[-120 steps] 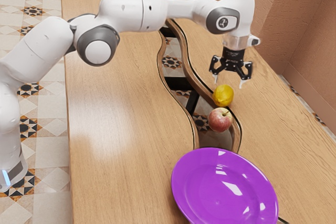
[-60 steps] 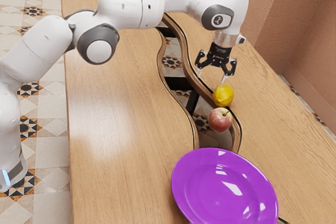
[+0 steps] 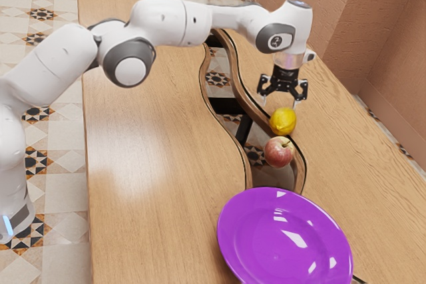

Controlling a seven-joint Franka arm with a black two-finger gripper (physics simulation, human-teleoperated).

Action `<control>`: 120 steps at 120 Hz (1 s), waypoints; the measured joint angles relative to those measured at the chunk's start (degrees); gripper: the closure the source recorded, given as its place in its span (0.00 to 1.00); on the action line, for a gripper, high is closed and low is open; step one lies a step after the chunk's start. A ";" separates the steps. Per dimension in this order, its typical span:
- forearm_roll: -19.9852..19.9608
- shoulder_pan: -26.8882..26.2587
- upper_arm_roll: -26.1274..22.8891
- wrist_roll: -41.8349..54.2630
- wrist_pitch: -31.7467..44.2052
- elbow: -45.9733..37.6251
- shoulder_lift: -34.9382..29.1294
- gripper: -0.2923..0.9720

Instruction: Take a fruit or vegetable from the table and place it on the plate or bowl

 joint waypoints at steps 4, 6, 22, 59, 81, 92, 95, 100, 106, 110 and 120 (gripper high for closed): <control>-0.02 0.00 0.00 0.03 1.03 0.01 0.18 0.23; -0.02 0.00 0.00 0.05 1.56 0.02 0.29 0.23; -0.05 -0.09 -0.16 0.20 4.74 0.02 0.88 0.23; -0.47 -0.61 -0.86 0.94 8.04 -0.53 1.32 0.23; -0.67 -0.58 -0.81 1.32 7.21 -0.96 0.86 0.23; -1.22 -0.54 -0.80 1.48 5.70 -1.48 0.77 0.23; -1.36 -0.53 -0.79 1.53 5.38 -1.75 0.71 0.23; -1.63 -0.53 -0.79 1.60 4.79 -2.05 0.66 0.23; -1.99 -0.53 -0.79 1.68 4.16 -2.75 0.65 0.23; -2.18 -0.53 -0.77 1.75 3.84 -3.05 0.73 0.23; -2.48 -0.49 -0.67 1.88 3.28 -3.33 0.95 0.23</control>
